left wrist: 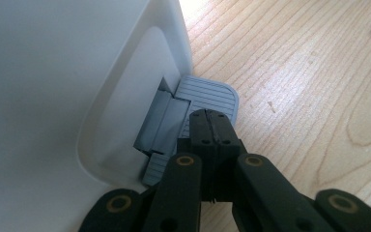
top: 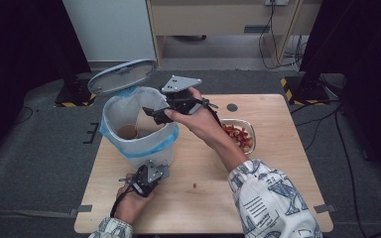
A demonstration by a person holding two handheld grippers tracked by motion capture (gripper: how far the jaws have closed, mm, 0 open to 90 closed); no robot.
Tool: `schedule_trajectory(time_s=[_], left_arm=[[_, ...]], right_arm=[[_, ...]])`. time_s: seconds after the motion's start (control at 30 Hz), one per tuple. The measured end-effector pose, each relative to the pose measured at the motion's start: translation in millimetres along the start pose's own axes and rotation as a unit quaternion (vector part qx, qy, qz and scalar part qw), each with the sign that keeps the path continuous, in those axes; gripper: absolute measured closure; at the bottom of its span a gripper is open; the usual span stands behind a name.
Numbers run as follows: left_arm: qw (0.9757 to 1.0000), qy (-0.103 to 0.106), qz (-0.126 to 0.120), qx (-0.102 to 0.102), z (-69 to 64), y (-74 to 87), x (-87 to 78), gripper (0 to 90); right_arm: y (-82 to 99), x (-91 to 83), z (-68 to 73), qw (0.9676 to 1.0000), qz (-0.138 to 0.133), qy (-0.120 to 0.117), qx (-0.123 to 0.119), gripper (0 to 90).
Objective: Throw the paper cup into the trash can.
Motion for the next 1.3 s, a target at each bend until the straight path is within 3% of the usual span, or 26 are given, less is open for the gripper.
schedule_trajectory(time_s=[1.3], left_arm=[[1.0000, 0.000, -0.001, -0.001, 0.0, 0.0, 0.0, 89.9]], right_arm=[[24.4, -51.2, -32.0, 0.9974, 0.010, 0.047, 0.054, 9.0]])
Point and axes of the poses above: each handheld gripper's, and its own axes: x roughly forward along the jaws, y roughly out of its underside, z roughly to its left, the point moved 5 cm from there along x, roughly forward along the jaws, and after that the axes turned 12 degrees about -y, right-handed, at the moved point
